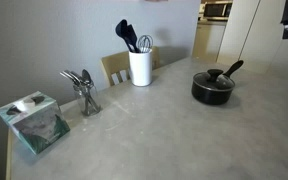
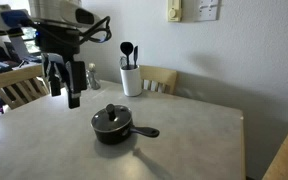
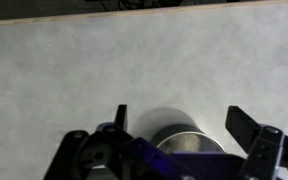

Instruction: Remove the lid from the black pot and place it on the table

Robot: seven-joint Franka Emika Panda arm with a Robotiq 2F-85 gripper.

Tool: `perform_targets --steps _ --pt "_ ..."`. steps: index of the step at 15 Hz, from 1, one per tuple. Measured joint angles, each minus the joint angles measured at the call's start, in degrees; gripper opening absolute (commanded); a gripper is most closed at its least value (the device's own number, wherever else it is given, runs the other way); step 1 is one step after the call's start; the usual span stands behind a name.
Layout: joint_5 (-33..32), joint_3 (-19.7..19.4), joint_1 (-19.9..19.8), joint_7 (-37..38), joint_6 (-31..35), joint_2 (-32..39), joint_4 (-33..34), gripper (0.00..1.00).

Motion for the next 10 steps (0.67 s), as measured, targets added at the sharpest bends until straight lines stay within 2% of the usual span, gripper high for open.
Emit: perform_targets --steps 5,10 --pt "-0.30 0.84 0.05 -0.95 0.21 0.11 0.02 1.00" --pt "-0.68 3.34 1.35 -8.23 0.73 2.23 0.70 1.00"
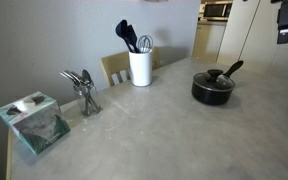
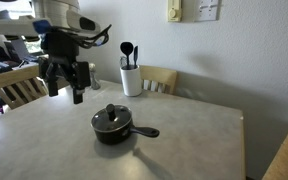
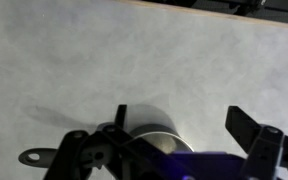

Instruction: Remove the lid from the black pot and place it on the table

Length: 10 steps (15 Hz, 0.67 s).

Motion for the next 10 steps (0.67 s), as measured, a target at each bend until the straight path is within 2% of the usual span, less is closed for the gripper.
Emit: perform_targets --steps 3,10 --pt "-0.28 0.71 0.47 -3.96 -0.01 2.59 1.20 1.00" --pt "-0.50 0.75 0.44 -5.10 1.64 3.43 1.76 1.00"
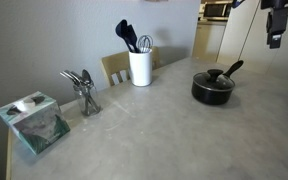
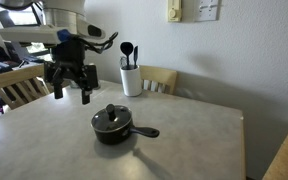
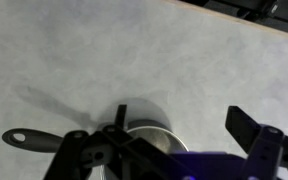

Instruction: Remove the lid from the black pot and place it on the table

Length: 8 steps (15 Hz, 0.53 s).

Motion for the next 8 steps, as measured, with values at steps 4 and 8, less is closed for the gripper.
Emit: perform_targets --steps 4,8 --pt "-0.75 -0.31 -0.47 -3.64 9.47 1.00 -1.59 1.00" --pt "-0.85 -0.72 -1.62 -12.24 17.39 3.39 -2.01 1.00"
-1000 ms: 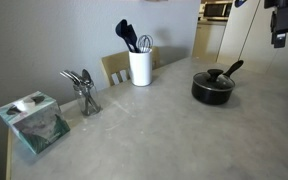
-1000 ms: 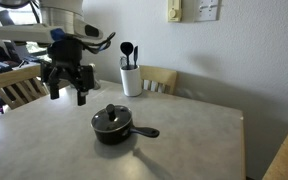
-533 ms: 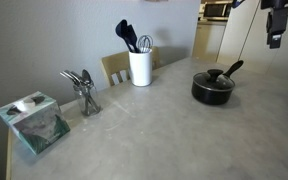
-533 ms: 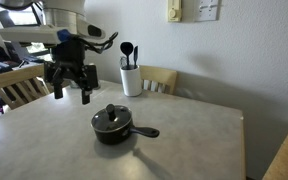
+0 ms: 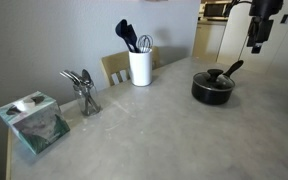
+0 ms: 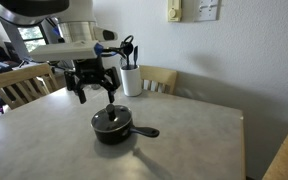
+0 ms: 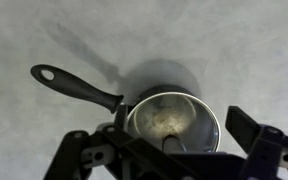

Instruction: Remove the lid from the black pot and place it on the table

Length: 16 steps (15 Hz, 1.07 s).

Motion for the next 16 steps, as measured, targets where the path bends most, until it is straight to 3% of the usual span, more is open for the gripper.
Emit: perform_targets --steps 12,16 --pt "0.99 2.17 0.36 2.70 0.35 0.73 0.29 1.00" --pt "0.89 3.66 0.84 -0.15 0.51 2.71 2.32 1.00"
